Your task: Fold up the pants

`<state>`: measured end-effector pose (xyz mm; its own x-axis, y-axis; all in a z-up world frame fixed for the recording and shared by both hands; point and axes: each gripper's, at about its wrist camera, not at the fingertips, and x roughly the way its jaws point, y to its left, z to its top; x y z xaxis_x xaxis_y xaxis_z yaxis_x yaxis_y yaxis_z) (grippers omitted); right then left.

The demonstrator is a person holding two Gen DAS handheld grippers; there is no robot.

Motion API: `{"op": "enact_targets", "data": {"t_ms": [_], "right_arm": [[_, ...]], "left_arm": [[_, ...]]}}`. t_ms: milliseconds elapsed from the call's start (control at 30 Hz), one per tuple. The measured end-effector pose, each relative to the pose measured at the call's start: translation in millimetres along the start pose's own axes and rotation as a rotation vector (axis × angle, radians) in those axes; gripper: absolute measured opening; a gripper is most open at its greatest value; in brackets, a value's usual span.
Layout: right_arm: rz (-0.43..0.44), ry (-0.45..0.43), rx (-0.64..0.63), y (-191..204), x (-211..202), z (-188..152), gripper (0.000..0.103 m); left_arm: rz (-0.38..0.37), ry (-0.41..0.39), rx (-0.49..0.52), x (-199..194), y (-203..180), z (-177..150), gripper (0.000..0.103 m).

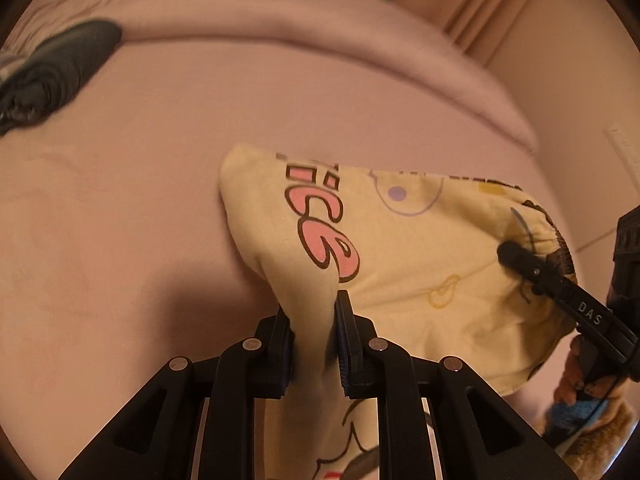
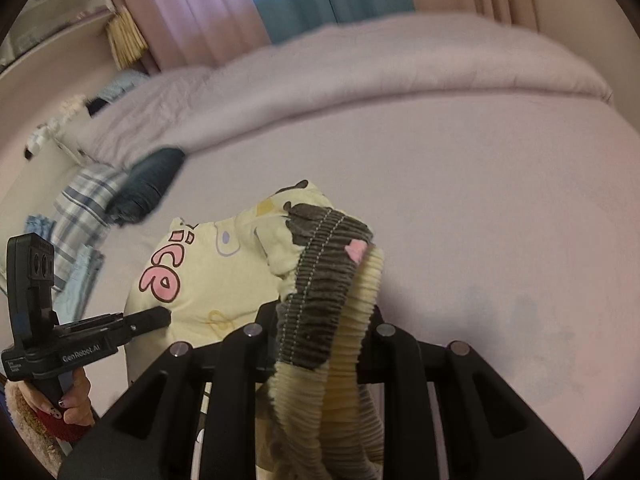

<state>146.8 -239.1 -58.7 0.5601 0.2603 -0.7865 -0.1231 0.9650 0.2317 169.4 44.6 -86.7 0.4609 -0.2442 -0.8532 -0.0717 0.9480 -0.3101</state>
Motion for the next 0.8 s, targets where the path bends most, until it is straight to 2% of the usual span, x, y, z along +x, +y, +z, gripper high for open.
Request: {"op": "enact_targets", "data": {"t_ms": [67, 133, 167, 233, 367, 467, 500, 533, 567, 700, 800], "right_arm": [[0.004, 0.093, 0.036, -8, 28, -8, 0.023], [-0.003, 0.154, 0.048, -11, 48, -19, 0.025], [-0.007, 0.150, 0.042, -12, 51, -23, 0.025], [0.005, 0.116, 0.024, -14, 49, -25, 0.026], [-0.004, 0.125, 0.007, -13, 43, -25, 0.031], [-0.099, 0.117, -0.014, -9, 37, -23, 0.048], [-0.168, 0.116, -0.017, -9, 35, -22, 0.067], [-0.208, 0.112, -0.016, -10, 32, -21, 0.076], [-0.231, 0.101, -0.015, -13, 27, -21, 0.075], [-0.201, 0.074, 0.007, -18, 3, -21, 0.074], [-0.251, 0.061, -0.040, -7, -10, -24, 0.075]], "left_arm": [[0.027, 0.040, -0.023, 12, 15, -3, 0.017], [0.002, 0.037, -0.035, 10, 21, -7, 0.024], [-0.008, 0.040, -0.040, 10, 24, -6, 0.025], [-0.009, 0.051, -0.052, 8, 30, -6, 0.038], [-0.005, 0.050, -0.061, 3, 35, -12, 0.042], [0.015, 0.040, -0.056, -6, 37, -18, 0.042], [0.017, 0.042, -0.058, -3, 29, -14, 0.042], [0.022, 0.045, -0.062, -6, 29, -15, 0.042], [0.027, 0.044, -0.067, -10, 29, -16, 0.042], [0.062, 0.006, -0.049, -31, 20, -21, 0.042], [0.077, -0.032, -0.044, -49, 14, -28, 0.042]]}}
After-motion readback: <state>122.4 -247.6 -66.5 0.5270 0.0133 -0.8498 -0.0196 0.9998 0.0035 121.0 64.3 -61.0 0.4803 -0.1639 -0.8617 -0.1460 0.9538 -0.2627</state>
